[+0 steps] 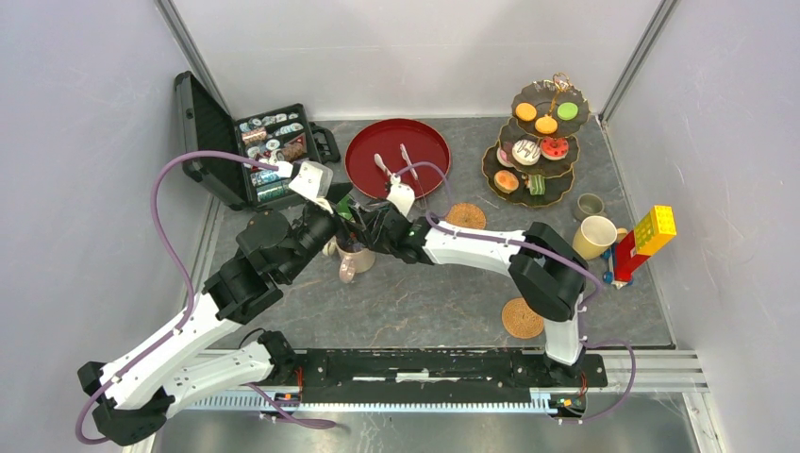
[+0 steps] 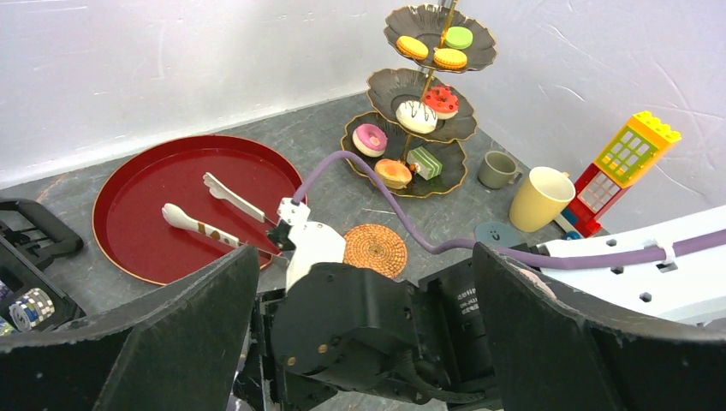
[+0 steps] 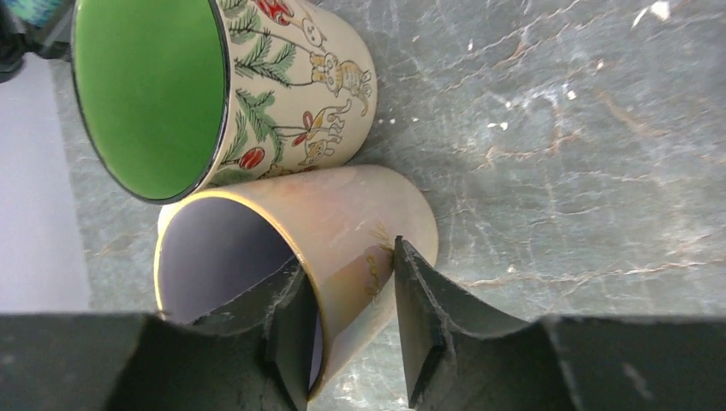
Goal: Serve the afternoon tea
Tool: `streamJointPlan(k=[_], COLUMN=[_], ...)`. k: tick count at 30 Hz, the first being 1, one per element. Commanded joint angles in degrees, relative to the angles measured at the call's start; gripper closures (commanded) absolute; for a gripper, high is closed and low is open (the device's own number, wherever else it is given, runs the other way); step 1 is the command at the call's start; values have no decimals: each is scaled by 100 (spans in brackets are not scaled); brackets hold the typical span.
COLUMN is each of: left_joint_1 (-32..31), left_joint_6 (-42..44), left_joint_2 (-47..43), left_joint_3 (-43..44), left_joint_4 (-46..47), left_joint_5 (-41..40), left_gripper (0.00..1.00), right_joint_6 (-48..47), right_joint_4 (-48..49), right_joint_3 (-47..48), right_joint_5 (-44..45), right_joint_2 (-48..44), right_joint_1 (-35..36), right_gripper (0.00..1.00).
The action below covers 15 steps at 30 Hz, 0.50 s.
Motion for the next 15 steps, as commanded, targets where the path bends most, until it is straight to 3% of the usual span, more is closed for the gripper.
streamJointPlan(k=[1,5,12,15], left_joint_1=[-10,-10,-9,-10], left_joint_6=[-44,-52,-70,-78], left_joint_2=[-12,16,73,95], left_joint_3=[89,94,85,85], left_joint_4=[94,88,87,86], left_joint_5=[24,20,49,45], left_gripper=[0,0,0,0], right_joint_6=[-93,-219,-1237,-1759], right_joint_4=[-1406,-1606,-1435,-1502], right_joint_3=[604,443,161,73], right_joint_5=[475,793,1519,1927], right_joint_2=[318,76,-814,-1275], right_joint_1=[36,39,20,-57], right_gripper=[64,76,82,97])
